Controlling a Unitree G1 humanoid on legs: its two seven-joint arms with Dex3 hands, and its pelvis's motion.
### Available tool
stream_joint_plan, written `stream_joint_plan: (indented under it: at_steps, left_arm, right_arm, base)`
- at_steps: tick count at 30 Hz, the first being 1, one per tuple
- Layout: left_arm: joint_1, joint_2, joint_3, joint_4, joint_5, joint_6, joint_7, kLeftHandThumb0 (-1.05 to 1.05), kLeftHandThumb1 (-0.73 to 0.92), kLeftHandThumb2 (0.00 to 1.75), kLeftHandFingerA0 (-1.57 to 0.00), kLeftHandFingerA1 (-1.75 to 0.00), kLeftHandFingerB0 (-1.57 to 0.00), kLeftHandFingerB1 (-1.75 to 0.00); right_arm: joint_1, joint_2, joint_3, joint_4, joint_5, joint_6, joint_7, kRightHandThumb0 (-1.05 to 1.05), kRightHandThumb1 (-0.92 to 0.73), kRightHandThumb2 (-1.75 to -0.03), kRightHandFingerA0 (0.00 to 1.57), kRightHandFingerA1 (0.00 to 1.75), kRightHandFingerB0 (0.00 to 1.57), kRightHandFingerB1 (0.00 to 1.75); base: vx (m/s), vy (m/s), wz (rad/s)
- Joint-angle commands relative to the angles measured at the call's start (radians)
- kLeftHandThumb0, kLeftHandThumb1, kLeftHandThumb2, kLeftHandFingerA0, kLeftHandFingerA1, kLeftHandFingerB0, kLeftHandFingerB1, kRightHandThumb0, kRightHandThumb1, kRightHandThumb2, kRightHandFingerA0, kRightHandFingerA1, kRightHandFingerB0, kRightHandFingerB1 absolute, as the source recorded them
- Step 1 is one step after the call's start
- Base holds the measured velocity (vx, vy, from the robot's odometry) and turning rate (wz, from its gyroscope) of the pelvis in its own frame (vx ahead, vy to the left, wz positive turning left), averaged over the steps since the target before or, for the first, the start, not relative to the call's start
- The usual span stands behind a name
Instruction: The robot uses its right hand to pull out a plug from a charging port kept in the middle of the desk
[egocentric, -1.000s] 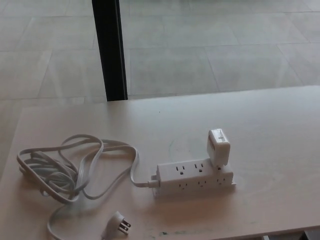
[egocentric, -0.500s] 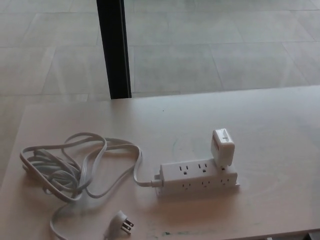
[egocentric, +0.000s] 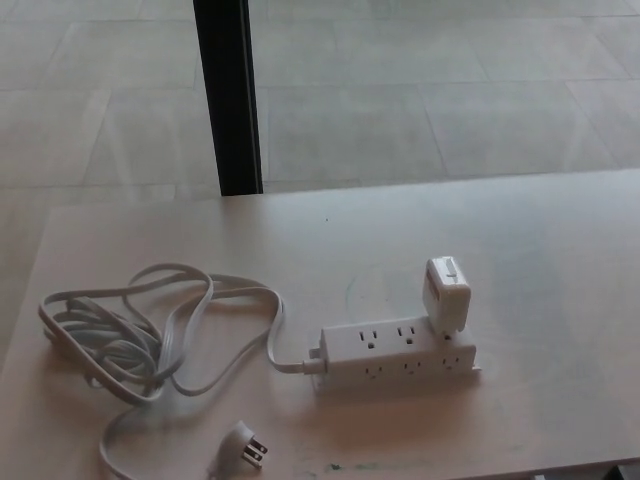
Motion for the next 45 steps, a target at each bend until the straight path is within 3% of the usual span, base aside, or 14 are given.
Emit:
stream_joint_plan:
  at_steps: [1,2,6,14,16,17,22,23,24,27,32,37,40,45]
  left_arm:
    - [0.016,0.023,-0.010,-0.017,-0.005,0.033,-0.010,-0.98,0.32,0.82,-0.57,-0.84,-0.47,-0.72]
    - [0.011,0.023,-0.010,-0.010,-0.006,0.033,-0.007,-0.98,0.32,0.81,-0.57,-0.85,-0.49,-0.71]
    - [0.010,0.027,-0.030,-0.002,0.010,0.028,0.006,-0.97,0.47,0.56,-0.61,-0.83,-0.48,-0.71]
    - [0.014,0.015,-0.023,0.005,0.006,-0.022,0.054,-1.05,0.30,0.68,-0.77,-0.85,-0.91,-0.64]
    - [0.016,0.015,-0.024,0.001,0.005,-0.021,0.053,-0.94,0.25,0.68,-0.67,-0.84,-0.78,-0.69]
    - [0.019,0.015,-0.029,-0.011,0.009,-0.011,0.059,-0.93,0.24,0.69,-0.70,-0.83,-0.77,-0.69]
    - [0.016,0.022,-0.038,-0.018,0.015,0.008,0.066,-0.95,0.24,0.68,-0.72,-0.81,-0.79,-0.67]
    - [0.016,0.023,-0.039,-0.014,0.014,0.003,0.059,-0.93,0.23,0.68,-0.72,-0.83,-0.81,-0.67]
    - [0.013,0.025,-0.041,-0.010,0.016,0.003,0.059,-0.97,0.25,0.68,-0.72,-0.83,-0.82,-0.66]
    - [0.019,0.027,-0.046,-0.019,0.017,0.002,0.052,-0.98,0.23,0.68,-0.76,-0.83,-0.82,-0.69]
    - [0.013,0.030,-0.057,0.003,0.024,-0.016,0.050,-0.97,0.24,0.69,-0.87,-0.77,-0.90,-0.64]
    - [0.022,0.032,-0.065,-0.017,0.022,-0.005,0.048,-1.01,0.24,0.73,-0.69,-0.81,-0.77,-0.66]
    - [0.021,0.033,-0.073,-0.006,0.029,-0.021,0.053,-1.05,0.31,0.77,-0.83,-0.79,-0.91,-0.66]
    - [0.016,0.037,-0.076,0.014,0.030,-0.032,0.054,-1.05,0.28,0.76,-0.75,-0.81,-0.80,-0.66]
  right_arm:
    - [-0.011,0.046,0.080,0.003,-0.043,0.045,0.072,-0.86,-0.52,-0.86,0.92,0.93,0.26,0.42]
    - [-0.016,0.049,0.098,0.009,-0.053,0.051,0.081,-0.79,-0.60,-0.58,0.96,1.03,0.29,0.30]
    - [-0.006,0.074,0.234,0.038,-0.157,-0.012,0.091,-0.81,-0.47,-0.89,0.80,0.95,0.25,0.46]
    - [-0.012,0.076,0.386,0.072,-0.271,-0.048,0.107,-0.79,-0.62,-0.60,0.73,1.23,0.32,0.32]
    - [-0.021,0.075,0.403,0.081,-0.286,-0.051,0.118,-0.80,-0.63,-0.60,0.70,1.24,0.30,0.32]
    - [-0.031,0.077,0.419,0.094,-0.301,-0.063,0.126,-0.88,-0.53,-0.95,0.72,1.09,0.23,0.44]
    - [-0.074,0.071,0.479,0.143,-0.374,-0.091,0.157,-0.88,-0.70,-0.62,0.51,0.94,0.25,0.30]
    - [-0.087,0.074,0.493,0.156,-0.390,-0.094,0.156,-0.89,-0.68,-0.64,0.88,1.44,0.22,0.30]
    - [-0.092,0.075,0.499,0.159,-0.398,-0.096,0.159,-0.94,-0.56,-0.96,1.06,1.25,0.17,0.41]
    - [-0.103,0.080,0.520,0.167,-0.430,-0.098,0.157,-0.91,-0.69,-0.62,1.02,1.22,0.18,0.30]
    - [-0.115,0.106,0.540,0.197,-0.466,-0.115,0.170,-0.95,-0.57,-0.95,0.94,1.04,0.06,0.35]
    - [-0.094,0.159,0.519,0.201,-0.463,-0.108,0.169,-0.87,-0.61,-0.60,0.75,1.59,0.03,0.27]
    - [-0.081,0.175,0.503,0.205,-0.460,-0.110,0.165,-0.69,-0.40,-0.90,0.80,1.22,0.00,0.27]
    - [-0.058,0.180,0.503,0.194,-0.480,-0.093,0.193,-0.94,-0.49,-0.80,0.73,1.34,0.05,0.20]
  base:
    - [0.00,0.000,0.00]
    - [0.00,0.000,0.00]
    - [0.00,0.000,0.00]
    - [0.00,0.000,0.00]
    - [0.00,0.000,0.00]
    - [0.00,0.000,0.00]
    - [0.00,0.000,0.00]
    - [0.00,0.000,0.00]
    - [0.00,0.000,0.00]
    - [0.00,0.000,0.00]
    - [0.00,0.000,0.00]
    - [0.00,0.000,0.00]
    - [0.00,0.000,0.00]
    - [0.00,0.000,0.00]
